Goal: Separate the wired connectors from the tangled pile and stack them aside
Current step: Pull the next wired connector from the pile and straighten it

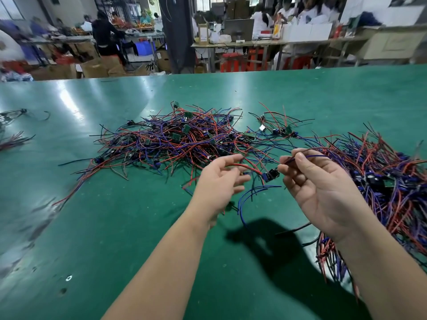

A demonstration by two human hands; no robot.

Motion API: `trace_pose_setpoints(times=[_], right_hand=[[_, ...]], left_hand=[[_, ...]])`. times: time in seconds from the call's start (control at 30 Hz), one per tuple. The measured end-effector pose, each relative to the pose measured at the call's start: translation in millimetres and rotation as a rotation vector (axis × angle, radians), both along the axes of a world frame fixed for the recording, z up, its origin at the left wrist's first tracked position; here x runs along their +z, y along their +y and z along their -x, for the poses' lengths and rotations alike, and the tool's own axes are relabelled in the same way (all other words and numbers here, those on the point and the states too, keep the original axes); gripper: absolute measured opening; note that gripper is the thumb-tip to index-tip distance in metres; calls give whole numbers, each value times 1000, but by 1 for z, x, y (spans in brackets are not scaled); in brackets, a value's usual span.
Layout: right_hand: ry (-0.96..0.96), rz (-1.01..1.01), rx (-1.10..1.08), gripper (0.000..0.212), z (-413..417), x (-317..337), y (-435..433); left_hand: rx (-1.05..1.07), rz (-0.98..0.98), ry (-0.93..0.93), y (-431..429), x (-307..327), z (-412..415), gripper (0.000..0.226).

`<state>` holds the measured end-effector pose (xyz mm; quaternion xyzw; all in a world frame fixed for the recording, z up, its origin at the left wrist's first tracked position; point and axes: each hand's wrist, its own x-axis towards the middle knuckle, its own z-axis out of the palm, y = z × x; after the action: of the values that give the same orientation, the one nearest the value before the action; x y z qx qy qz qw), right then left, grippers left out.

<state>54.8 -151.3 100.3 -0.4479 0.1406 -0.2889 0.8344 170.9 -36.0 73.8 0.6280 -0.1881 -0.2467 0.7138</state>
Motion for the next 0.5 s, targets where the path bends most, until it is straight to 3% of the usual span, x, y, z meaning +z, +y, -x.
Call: trace_pose_setpoints(times=[0.13, 0.27, 0.37, 0.5], right_hand=[[17, -19, -9, 12, 0, 0, 1], [-55, -41, -10, 6, 2, 3, 1], [-124, -48, -13, 13, 4, 7, 0], [-178, -35, -50, 20, 6, 10, -2]], left_hand=[[169, 222, 178, 8, 4, -16, 40], [349, 375, 222, 21, 7, -32, 65], [494, 293, 155, 26, 7, -35, 71], [690, 164, 21, 21, 6, -26, 49]])
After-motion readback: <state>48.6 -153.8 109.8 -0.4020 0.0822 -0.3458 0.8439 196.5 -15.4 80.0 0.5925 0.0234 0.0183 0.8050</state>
